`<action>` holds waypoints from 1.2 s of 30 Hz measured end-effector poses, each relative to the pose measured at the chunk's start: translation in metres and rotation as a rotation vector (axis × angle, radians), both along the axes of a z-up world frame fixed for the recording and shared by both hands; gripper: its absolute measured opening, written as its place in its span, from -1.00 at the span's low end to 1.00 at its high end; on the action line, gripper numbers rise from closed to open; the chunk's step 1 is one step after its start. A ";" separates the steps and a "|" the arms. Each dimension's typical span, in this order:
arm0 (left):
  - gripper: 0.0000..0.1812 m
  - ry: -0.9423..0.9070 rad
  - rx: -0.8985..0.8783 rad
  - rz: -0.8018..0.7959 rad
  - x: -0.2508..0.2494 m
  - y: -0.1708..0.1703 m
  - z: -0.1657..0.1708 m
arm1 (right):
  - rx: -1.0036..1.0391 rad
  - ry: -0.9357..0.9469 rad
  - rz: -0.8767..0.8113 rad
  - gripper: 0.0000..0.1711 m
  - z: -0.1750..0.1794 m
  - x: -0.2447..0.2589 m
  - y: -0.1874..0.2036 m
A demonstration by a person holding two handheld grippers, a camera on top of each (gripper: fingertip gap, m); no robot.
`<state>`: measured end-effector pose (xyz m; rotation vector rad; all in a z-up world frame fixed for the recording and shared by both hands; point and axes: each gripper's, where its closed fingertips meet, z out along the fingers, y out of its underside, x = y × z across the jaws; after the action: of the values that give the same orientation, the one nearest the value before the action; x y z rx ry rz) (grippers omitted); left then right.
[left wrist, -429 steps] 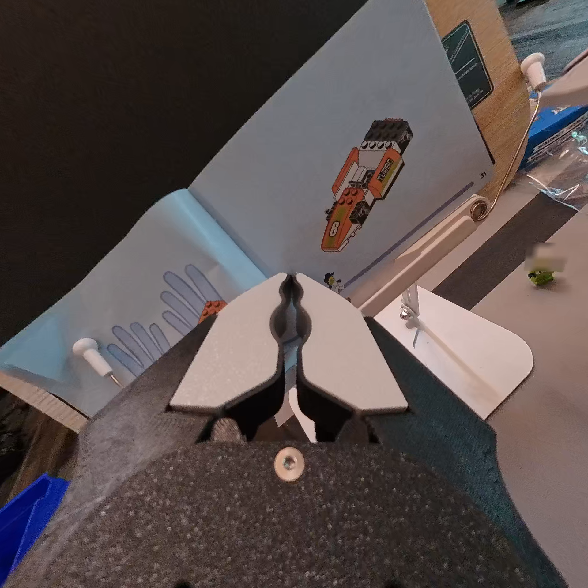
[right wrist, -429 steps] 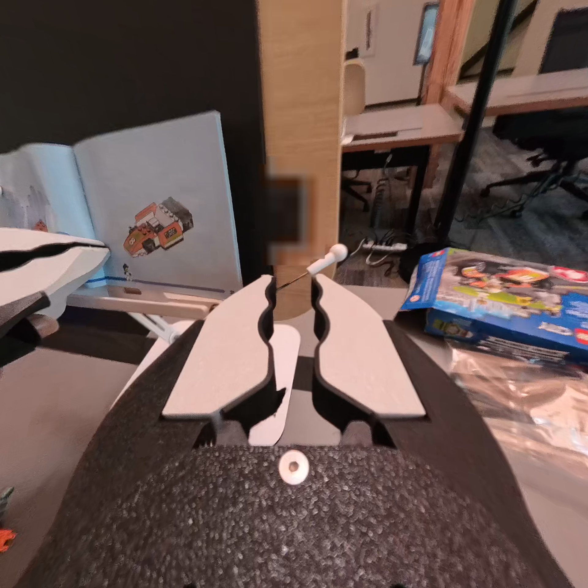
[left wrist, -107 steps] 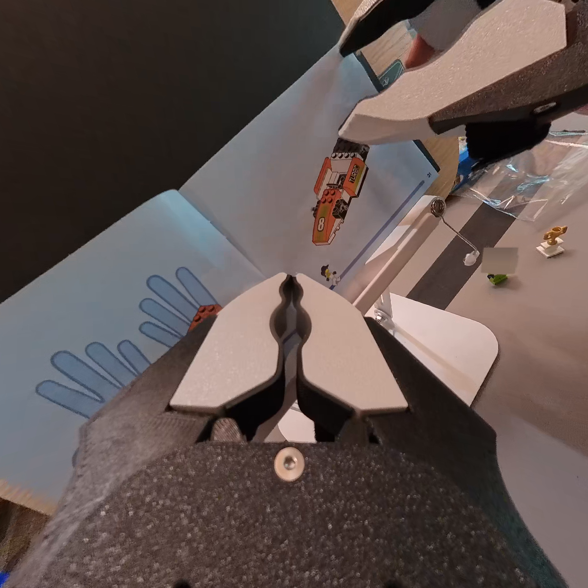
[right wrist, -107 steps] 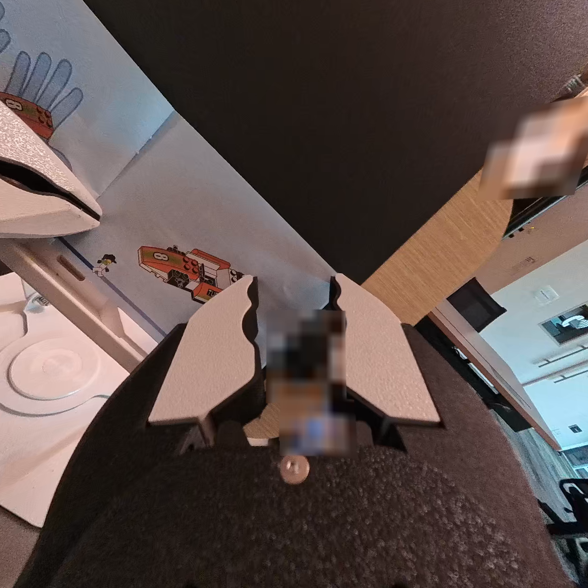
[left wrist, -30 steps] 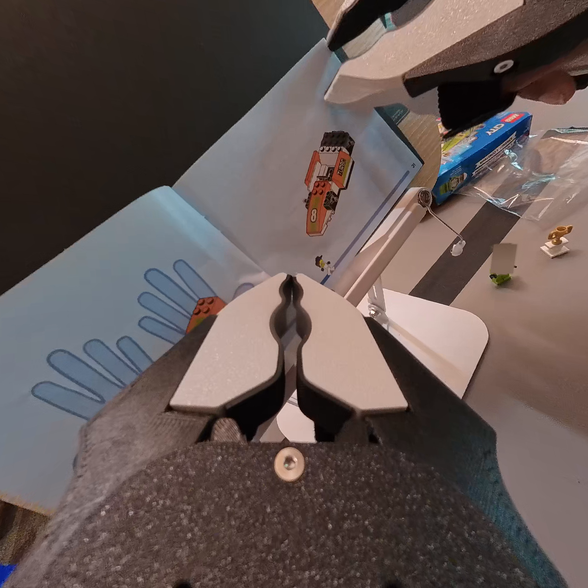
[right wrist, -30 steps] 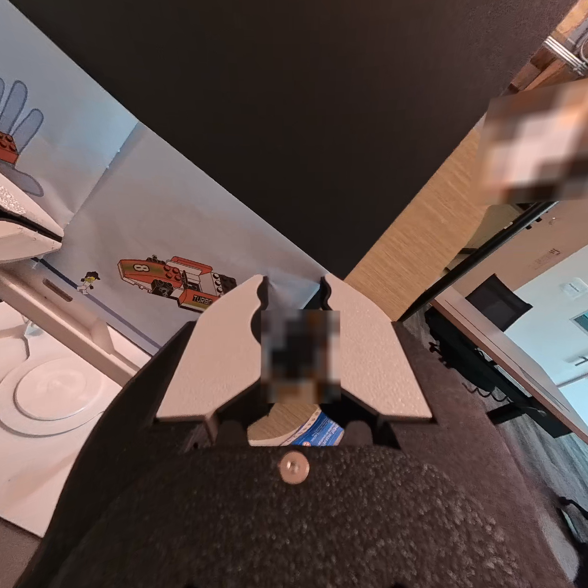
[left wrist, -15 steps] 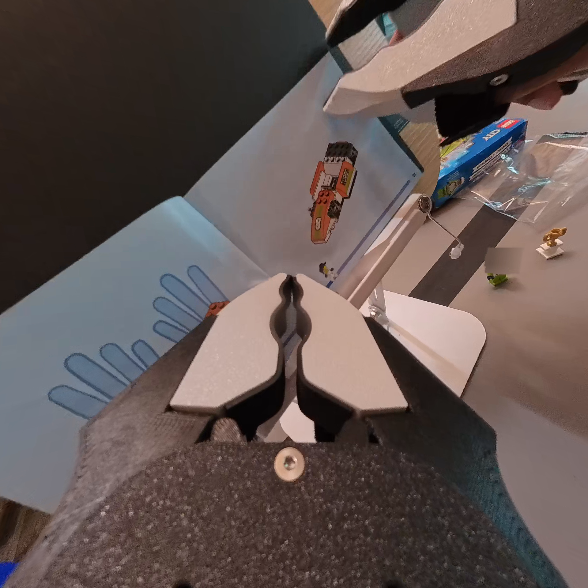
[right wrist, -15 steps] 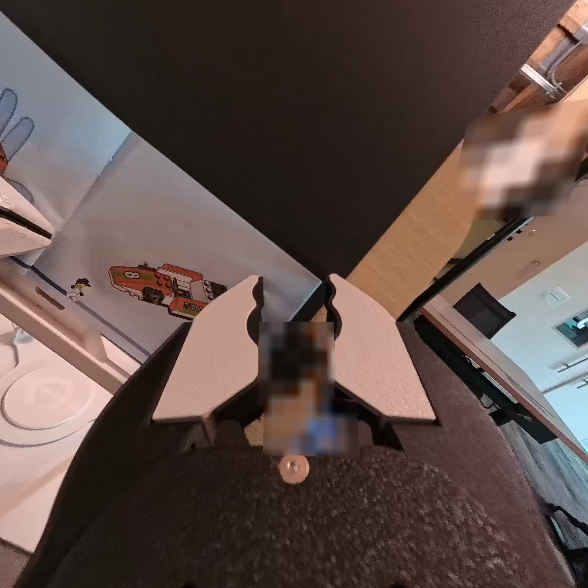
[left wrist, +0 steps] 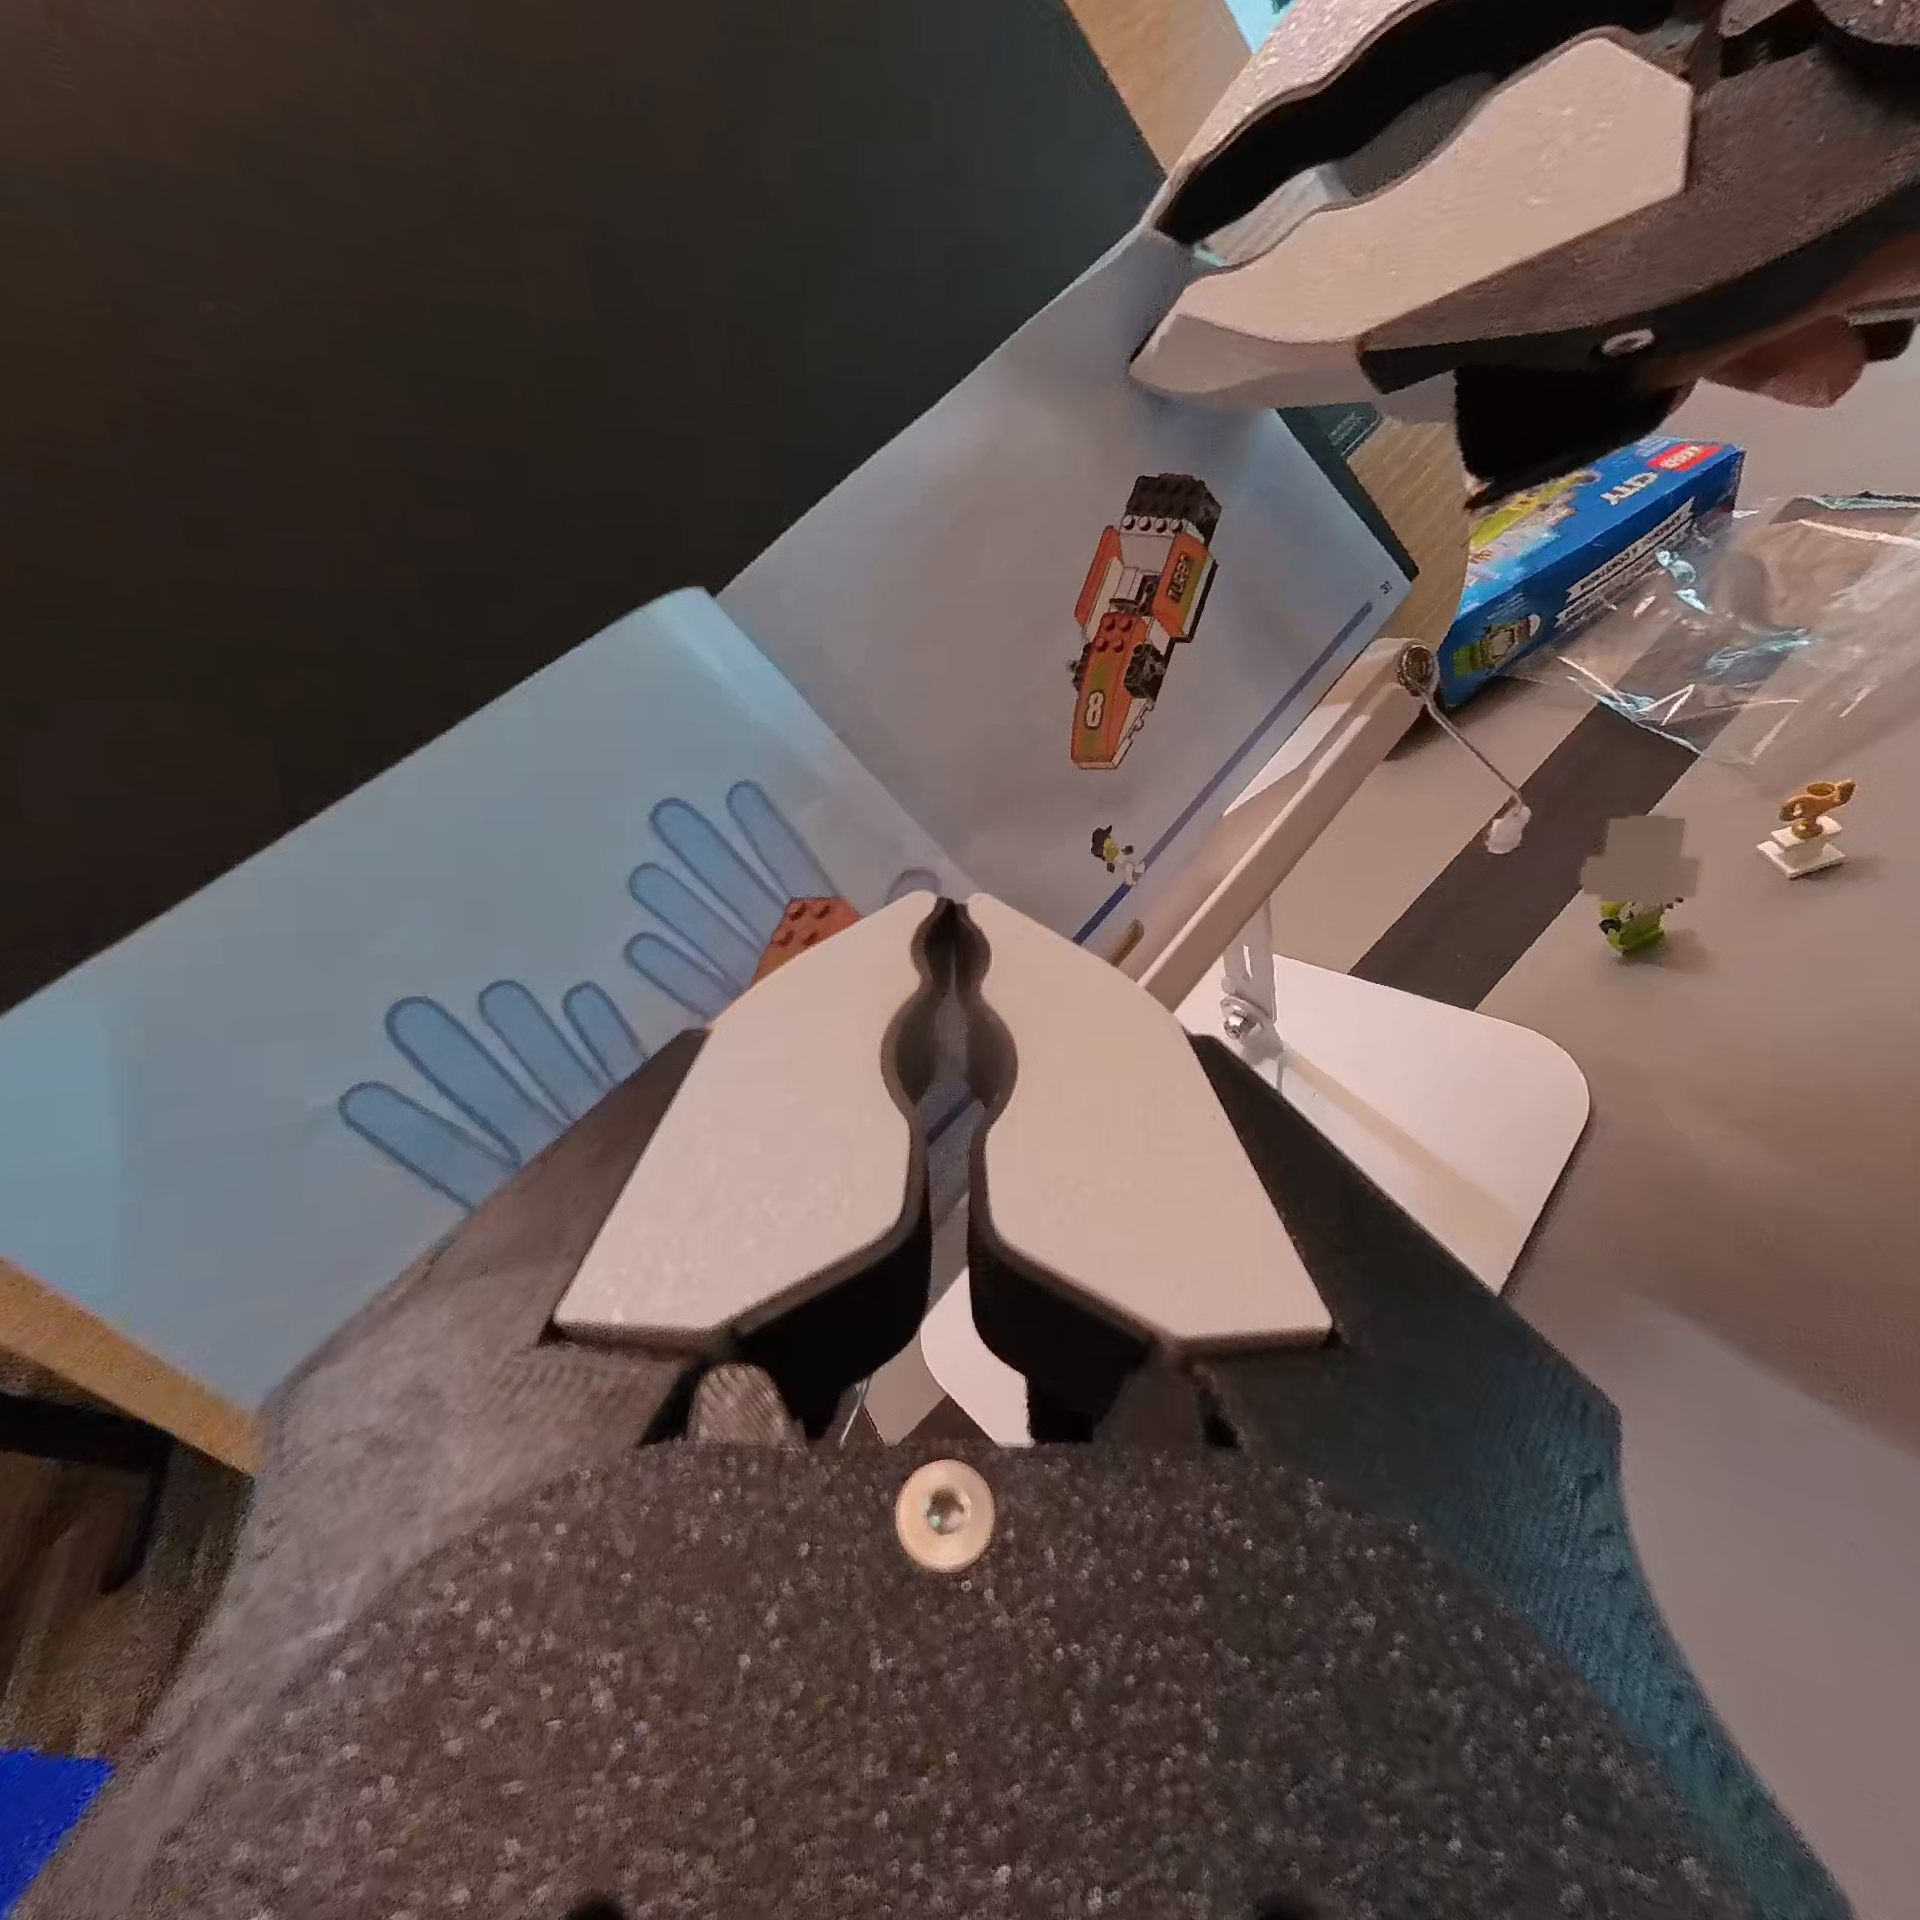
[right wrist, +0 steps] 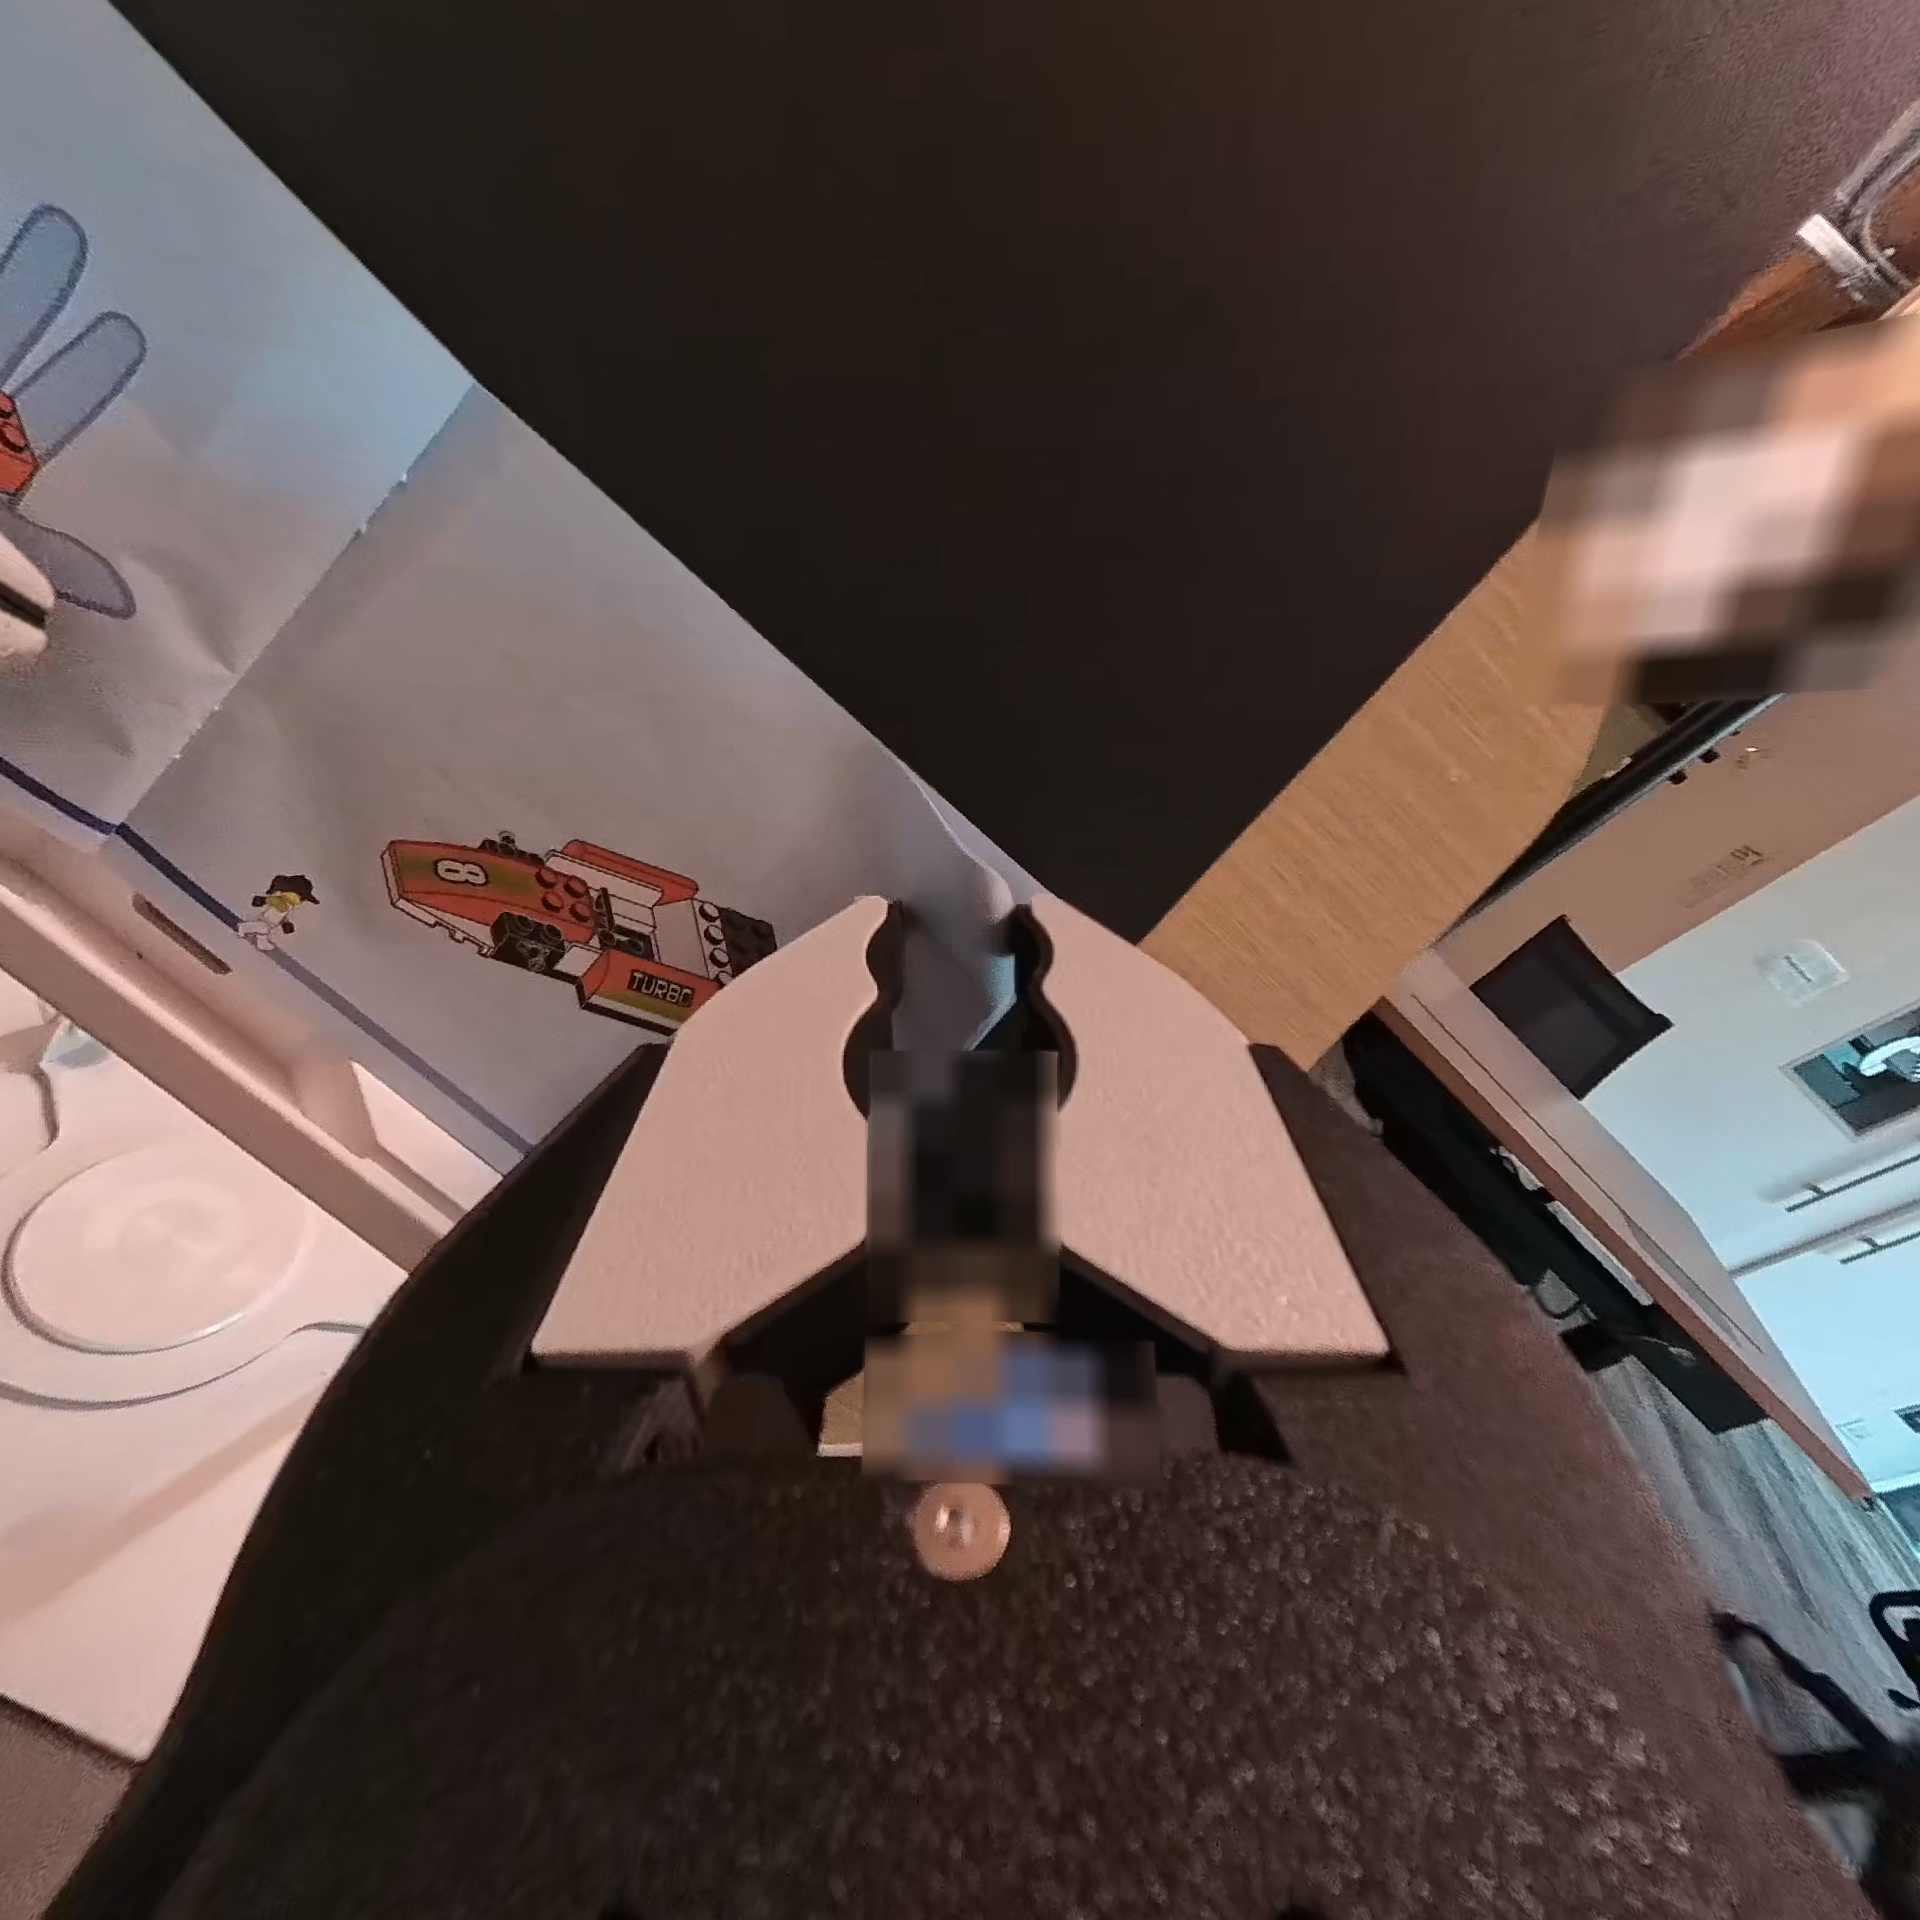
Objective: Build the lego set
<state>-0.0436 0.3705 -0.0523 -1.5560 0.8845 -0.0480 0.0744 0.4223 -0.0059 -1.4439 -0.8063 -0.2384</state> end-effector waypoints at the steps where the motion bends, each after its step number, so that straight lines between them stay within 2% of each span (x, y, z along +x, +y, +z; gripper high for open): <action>1: -1.00 -0.004 -0.002 0.002 -0.001 0.000 0.000 | 0.019 -0.010 -0.012 -0.75 0.001 0.001 -0.001; 8: -1.00 -0.054 -0.022 -0.014 0.006 -0.002 0.010 | 0.122 -0.086 -0.030 -0.96 -0.004 0.003 -0.014; 15: -1.00 -0.063 -0.027 -0.054 0.028 -0.006 0.018 | 0.248 -0.122 -0.034 -0.94 0.005 0.004 -0.026; 18: -0.97 -0.159 -0.118 -0.114 0.047 -0.009 0.022 | 0.314 -0.159 -0.003 -0.96 0.004 -0.002 -0.037; 24: -0.81 -0.488 -0.405 -0.272 0.086 -0.008 0.034 | 0.370 -0.219 0.038 -0.96 -0.003 -0.009 -0.051; 29: -0.84 -0.701 -0.604 -0.416 0.103 -0.015 0.038 | 0.389 -0.242 0.075 -0.96 -0.005 -0.012 -0.059; 32: -0.84 -0.785 -0.652 -0.467 0.106 -0.017 0.042 | 0.383 -0.231 0.080 -0.96 -0.004 -0.010 -0.059; 36: -0.93 -0.775 -0.638 -0.483 0.107 -0.018 0.043 | 0.362 -0.210 0.090 -0.95 -0.005 -0.009 -0.059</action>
<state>0.0638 0.3525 -0.0097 -1.6444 0.6056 -1.2963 0.0655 0.3637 -0.0111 -1.0507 -0.9424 -0.4486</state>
